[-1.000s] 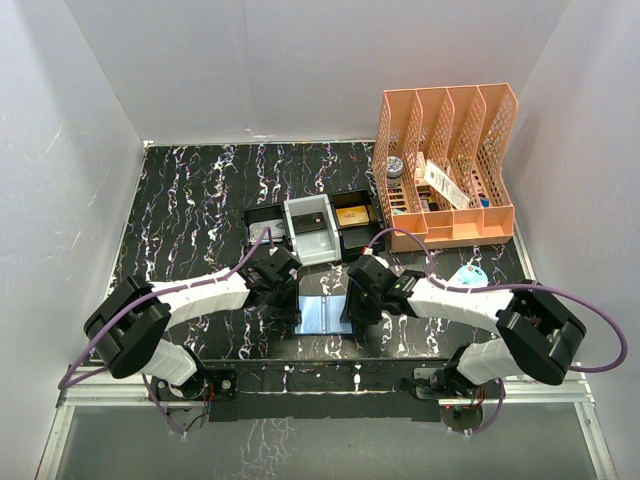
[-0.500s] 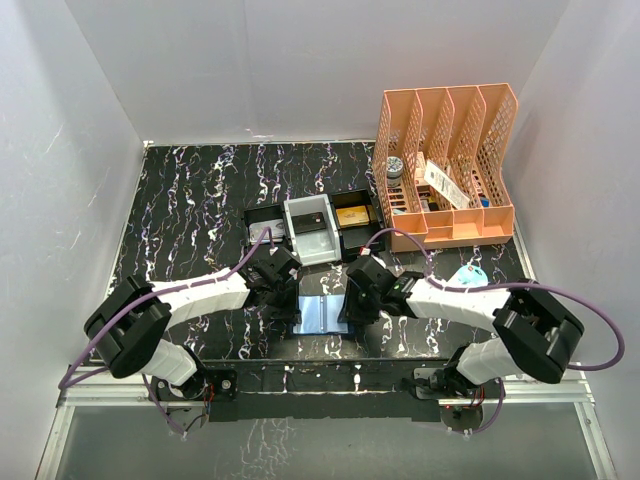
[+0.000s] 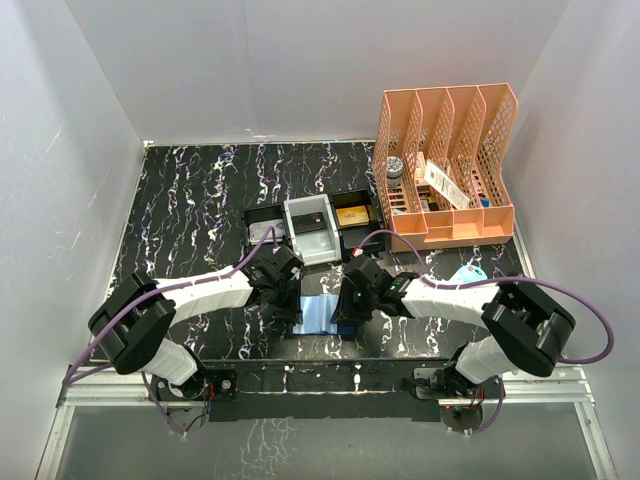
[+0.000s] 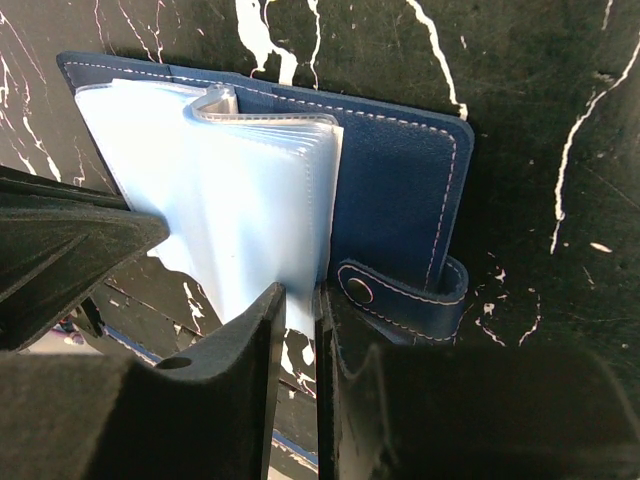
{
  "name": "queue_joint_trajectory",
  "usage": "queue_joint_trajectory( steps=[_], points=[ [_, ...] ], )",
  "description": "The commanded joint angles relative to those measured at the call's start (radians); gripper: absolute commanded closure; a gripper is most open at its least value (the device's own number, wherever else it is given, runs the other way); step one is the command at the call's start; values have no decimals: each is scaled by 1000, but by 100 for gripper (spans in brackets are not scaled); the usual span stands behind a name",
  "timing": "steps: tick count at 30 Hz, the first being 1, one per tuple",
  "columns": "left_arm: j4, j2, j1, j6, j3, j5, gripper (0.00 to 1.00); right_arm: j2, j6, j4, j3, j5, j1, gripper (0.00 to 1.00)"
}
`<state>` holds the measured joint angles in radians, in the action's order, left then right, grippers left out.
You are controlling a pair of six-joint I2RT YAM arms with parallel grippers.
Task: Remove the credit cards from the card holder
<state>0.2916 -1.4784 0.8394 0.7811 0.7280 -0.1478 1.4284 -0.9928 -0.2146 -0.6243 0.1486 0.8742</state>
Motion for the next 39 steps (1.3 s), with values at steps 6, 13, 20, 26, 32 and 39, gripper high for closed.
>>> queue_joint_trajectory(
  steps=[6, 13, 20, 26, 32, 39],
  points=[
    [139, 34, 18, 2, 66, 135, 100, -47, 39, -82, -62, -102, 8, 81],
    [204, 40, 22, -12, 100, 196, 100, -127, 71, -177, -125, -197, 8, 67],
    [217, -3, 35, -26, 147, 209, 100, -138, 85, -141, -134, -181, 6, 65],
    [208, -61, 70, -28, 191, 210, 100, -36, 71, -22, -83, -115, 5, 69],
    [196, -127, 113, -26, 244, 219, 100, 50, 6, 46, 8, -87, 5, 76],
    [33, -120, 126, 4, 196, 118, 100, 21, -32, 91, 81, -79, 6, 76]
  ],
)
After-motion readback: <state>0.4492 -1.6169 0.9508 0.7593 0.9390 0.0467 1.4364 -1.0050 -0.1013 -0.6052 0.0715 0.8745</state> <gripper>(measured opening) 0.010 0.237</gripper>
